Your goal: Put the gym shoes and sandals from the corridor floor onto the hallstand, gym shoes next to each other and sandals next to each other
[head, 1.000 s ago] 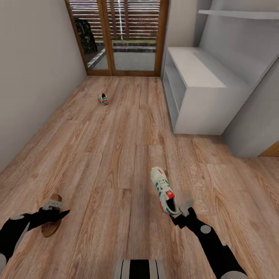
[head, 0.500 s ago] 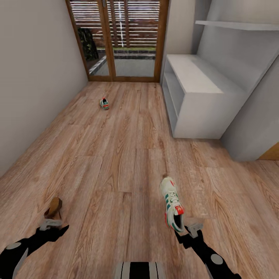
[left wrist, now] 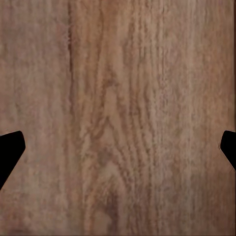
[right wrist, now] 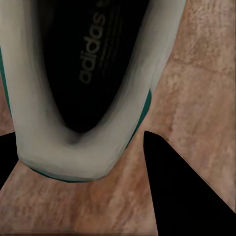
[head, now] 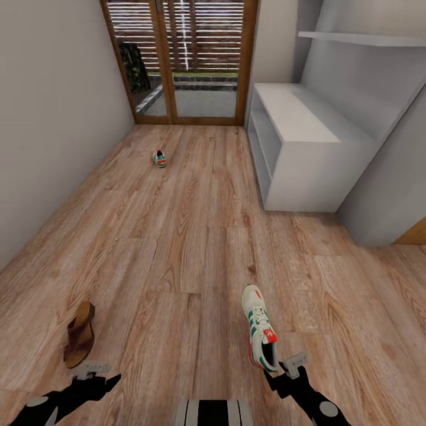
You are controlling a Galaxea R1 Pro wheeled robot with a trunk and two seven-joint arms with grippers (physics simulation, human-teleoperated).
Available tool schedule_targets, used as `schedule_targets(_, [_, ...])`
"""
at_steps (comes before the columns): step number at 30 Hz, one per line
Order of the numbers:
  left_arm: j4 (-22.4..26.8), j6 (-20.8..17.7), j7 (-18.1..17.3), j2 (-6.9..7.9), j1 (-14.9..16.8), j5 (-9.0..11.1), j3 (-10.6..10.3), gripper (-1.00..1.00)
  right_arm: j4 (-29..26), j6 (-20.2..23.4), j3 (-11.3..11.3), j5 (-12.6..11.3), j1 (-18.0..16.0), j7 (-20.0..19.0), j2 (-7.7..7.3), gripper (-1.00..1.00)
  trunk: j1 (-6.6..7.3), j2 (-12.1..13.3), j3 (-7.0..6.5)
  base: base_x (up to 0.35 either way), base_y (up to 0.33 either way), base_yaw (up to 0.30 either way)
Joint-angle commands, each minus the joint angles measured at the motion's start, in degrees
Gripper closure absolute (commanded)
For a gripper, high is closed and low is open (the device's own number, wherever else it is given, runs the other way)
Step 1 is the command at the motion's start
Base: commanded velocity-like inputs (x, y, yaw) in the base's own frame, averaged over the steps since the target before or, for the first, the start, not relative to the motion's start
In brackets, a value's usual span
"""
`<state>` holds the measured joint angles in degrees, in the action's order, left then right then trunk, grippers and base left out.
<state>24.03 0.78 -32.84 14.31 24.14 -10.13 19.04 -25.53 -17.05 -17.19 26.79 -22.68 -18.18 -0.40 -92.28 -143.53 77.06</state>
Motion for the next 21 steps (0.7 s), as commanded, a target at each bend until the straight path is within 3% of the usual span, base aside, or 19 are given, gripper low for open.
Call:
schedule_targets(1, [-0.32, 0.41, -0.05, -0.38, 0.04, -0.6, 0.48, -1.0, 0.34, -0.59, -0.46, 0.38, -0.03, -0.07, 0.04, 1.0, 0.01, -0.01, 0.03, 0.0, 0.0, 0.0])
schedule_targets(10, [-3.22, 3.31, 2.83, -3.3, -0.28, -0.6, 0.39, -1.0, 3.25, -3.53, -0.58, 0.2, 0.0, 1.82, -0.04, 1.0, 0.01, -0.01, 0.03, 0.0, 0.0, 0.0])
schedule_targets(15, [-4.83, 4.91, 4.43, -3.54, -1.72, -0.6, 0.33, -1.0, 4.85, -5.12, -0.57, 0.18, 0.06, 2.89, -0.76, 1.0, 0.01, -0.01, 0.03, 0.0, 0.0, 0.0])
schedule_targets(16, [-12.31, 23.97, 21.52, -3.56, -2.02, -0.6, 0.32, -1.0, 10.38, -13.38, -0.57, 0.18, 0.1, 20.57, -0.93, 1.0, 0.01, -0.01, 0.03, 0.0, 0.0, 0.0])
schedule_targets(21, [-12.54, 25.69, 21.55, -3.53, -2.62, -0.54, 0.36, -1.0, 12.62, -15.75, -0.57, 0.16, 0.24, 21.8, -2.03, 1.0, 0.01, -0.01, 0.03, 0.0, 0.0, 0.0])
